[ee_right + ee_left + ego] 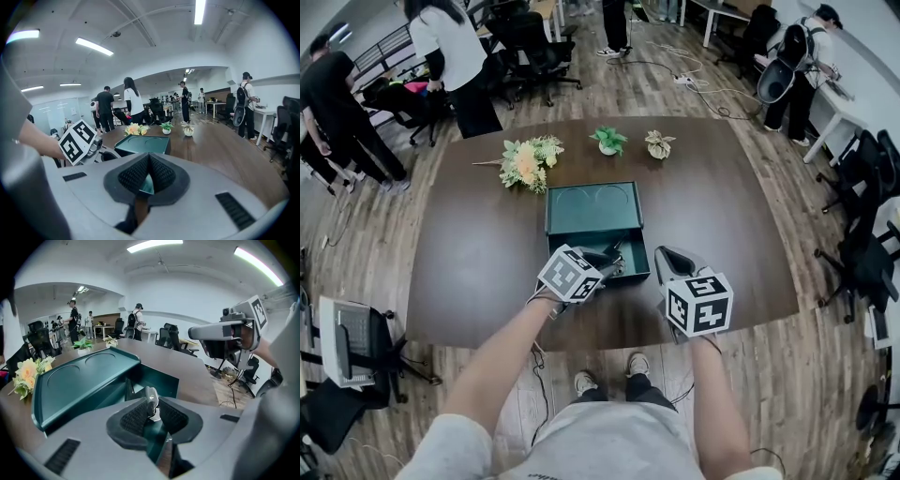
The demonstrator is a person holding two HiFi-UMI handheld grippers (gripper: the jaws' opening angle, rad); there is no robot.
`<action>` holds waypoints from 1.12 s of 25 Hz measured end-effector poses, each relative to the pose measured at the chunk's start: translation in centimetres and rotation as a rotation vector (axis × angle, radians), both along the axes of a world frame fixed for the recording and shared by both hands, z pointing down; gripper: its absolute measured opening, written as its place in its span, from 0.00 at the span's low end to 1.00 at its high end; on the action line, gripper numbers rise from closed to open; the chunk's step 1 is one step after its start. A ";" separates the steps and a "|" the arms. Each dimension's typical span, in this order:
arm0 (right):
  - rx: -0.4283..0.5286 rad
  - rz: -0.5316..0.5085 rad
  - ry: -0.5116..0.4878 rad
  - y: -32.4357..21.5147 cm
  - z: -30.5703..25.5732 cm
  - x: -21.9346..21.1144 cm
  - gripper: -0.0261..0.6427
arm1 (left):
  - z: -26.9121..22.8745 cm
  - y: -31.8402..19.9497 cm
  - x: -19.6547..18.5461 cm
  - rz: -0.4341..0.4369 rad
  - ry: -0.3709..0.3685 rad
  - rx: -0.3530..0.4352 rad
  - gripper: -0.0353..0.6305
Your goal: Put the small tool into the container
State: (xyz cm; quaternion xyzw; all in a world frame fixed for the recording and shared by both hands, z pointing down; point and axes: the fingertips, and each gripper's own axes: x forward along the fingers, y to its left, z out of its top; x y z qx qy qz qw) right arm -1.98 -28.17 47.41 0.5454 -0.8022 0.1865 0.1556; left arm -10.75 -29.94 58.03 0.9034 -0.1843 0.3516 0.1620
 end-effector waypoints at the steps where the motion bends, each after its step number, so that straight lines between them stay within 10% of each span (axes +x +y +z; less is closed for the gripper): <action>1: 0.000 0.002 0.000 0.1 0.0 0.1 0.04 | 0.1 0.1 0.1 0.003 -0.002 0.001 0.18; 18: 0.016 -0.014 -0.006 -0.1 -0.6 0.0 0.04 | -1.3 -0.1 -0.4 -0.030 0.018 0.035 0.17; 28: 0.059 -0.065 -0.014 -1.4 -2.9 -0.9 0.04 | -5.8 -2.0 -2.8 -0.196 0.106 0.114 0.14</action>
